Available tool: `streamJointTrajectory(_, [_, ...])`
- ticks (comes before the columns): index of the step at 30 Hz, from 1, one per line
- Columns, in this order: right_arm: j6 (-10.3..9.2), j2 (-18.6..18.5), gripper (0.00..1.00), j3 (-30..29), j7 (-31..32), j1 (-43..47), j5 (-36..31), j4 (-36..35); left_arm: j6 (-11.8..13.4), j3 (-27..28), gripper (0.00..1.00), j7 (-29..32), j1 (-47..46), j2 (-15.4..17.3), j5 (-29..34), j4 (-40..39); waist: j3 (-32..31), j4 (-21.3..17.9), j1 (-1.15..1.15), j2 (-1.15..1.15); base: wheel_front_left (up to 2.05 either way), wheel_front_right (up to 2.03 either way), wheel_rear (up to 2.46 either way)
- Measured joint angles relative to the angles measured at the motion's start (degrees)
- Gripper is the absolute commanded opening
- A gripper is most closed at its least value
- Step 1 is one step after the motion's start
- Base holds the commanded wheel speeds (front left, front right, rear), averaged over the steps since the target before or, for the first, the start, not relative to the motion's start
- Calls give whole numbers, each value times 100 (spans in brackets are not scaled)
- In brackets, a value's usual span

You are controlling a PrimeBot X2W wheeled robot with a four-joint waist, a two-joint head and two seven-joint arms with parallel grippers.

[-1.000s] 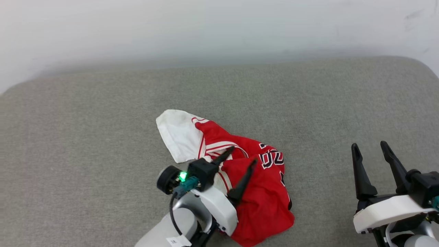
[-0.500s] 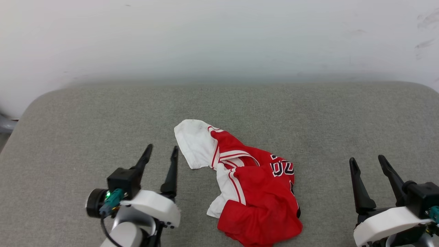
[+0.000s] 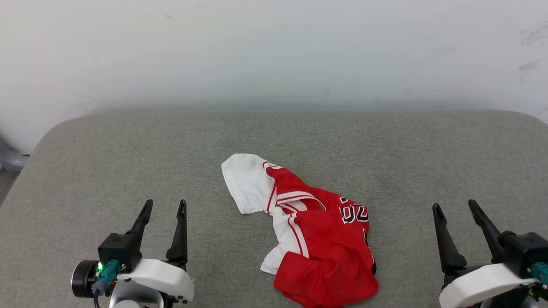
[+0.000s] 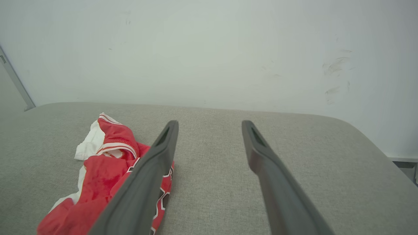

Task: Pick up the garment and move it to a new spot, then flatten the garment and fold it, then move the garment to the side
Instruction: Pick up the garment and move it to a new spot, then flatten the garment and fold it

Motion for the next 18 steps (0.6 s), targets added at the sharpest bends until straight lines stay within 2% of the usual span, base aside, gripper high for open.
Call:
streamJointTrajectory(12, [0,-1,100,-87,126,-5,104,37,-253,246,100,-5,47,-253,281,-12,31,54,0,0,0,0,0])
streamJointTrajectory(18, [0,-2,100,-74,665,-54,-3,234,-370,270,100,-7,-18,-459,441,-46,102,319,0,0,0,0,0])
